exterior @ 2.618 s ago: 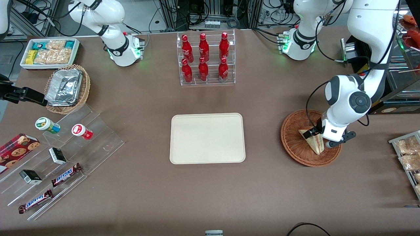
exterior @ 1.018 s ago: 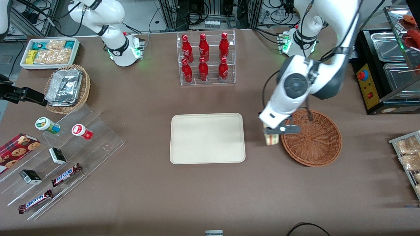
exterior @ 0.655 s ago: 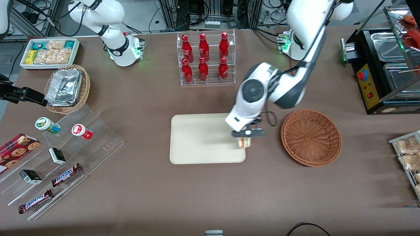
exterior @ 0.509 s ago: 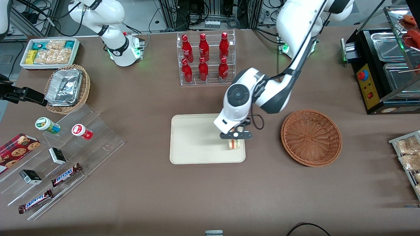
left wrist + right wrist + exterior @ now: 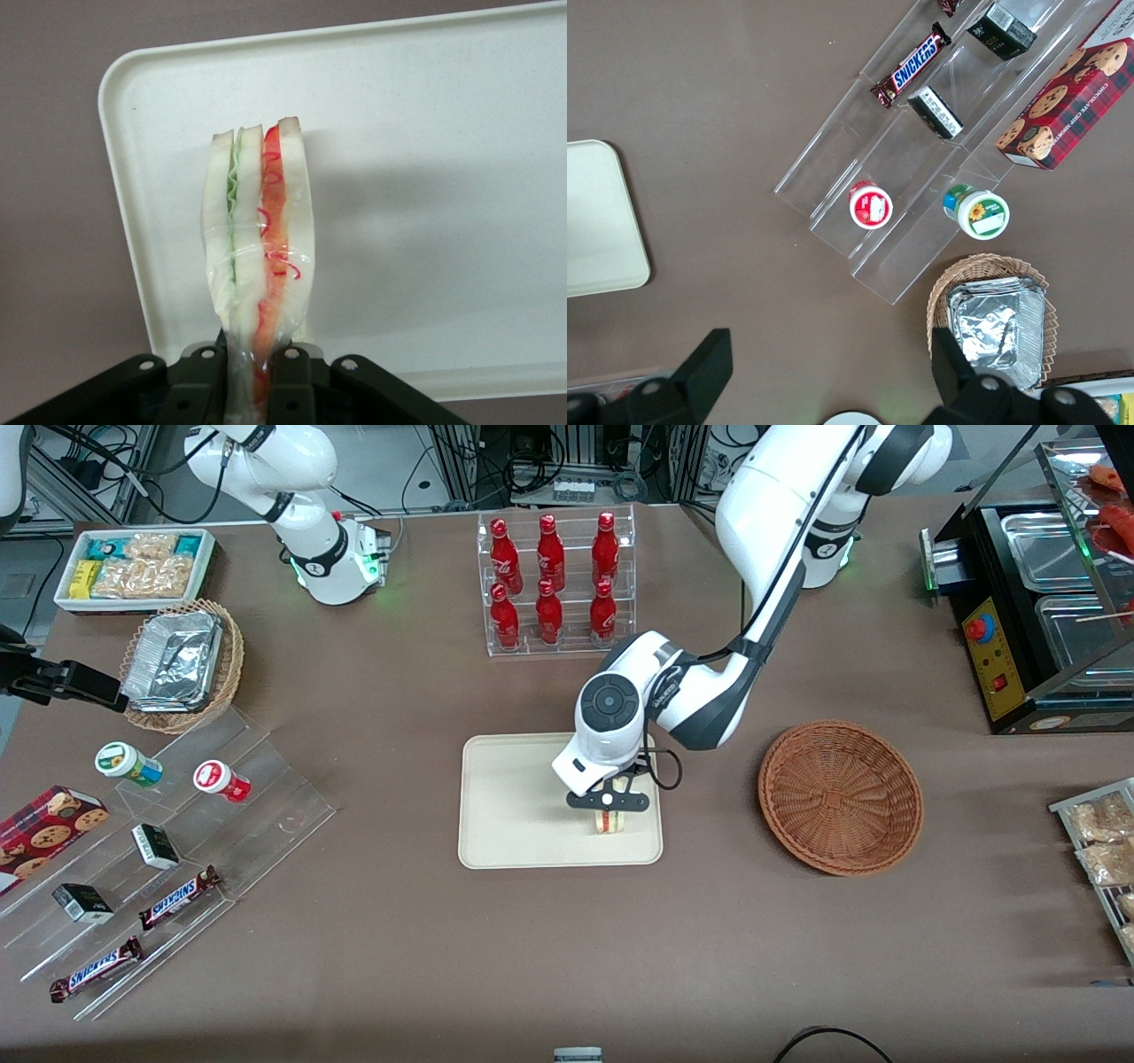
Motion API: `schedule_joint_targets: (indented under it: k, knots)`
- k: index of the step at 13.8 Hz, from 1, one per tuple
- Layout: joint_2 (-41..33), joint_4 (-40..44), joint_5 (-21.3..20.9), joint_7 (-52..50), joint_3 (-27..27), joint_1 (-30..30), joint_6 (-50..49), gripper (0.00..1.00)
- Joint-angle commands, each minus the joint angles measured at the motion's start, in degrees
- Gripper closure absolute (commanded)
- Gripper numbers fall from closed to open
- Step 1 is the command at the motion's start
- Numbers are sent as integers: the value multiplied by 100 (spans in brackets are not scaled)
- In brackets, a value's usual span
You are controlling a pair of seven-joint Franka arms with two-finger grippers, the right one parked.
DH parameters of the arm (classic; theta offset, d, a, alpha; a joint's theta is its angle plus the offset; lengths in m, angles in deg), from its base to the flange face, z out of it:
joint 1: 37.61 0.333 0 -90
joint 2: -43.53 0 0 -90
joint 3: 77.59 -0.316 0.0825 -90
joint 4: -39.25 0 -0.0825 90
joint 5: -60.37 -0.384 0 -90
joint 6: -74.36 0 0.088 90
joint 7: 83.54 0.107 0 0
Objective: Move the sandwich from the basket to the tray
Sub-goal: 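Lower the sandwich onto the tray and open the left gripper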
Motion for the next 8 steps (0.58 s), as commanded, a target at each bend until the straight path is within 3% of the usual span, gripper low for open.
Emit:
schedule_joint_targets:
  k: [1,6,7,8]
  knots:
    - [216,208,-49,74,-66,-96,134,100]
    - [375,217,-58,74,-66,-96,372,100]
    - [375,217,-49,74,-66,-96,372,56]
    - [375,217,-67,57,-66,-96,372,1]
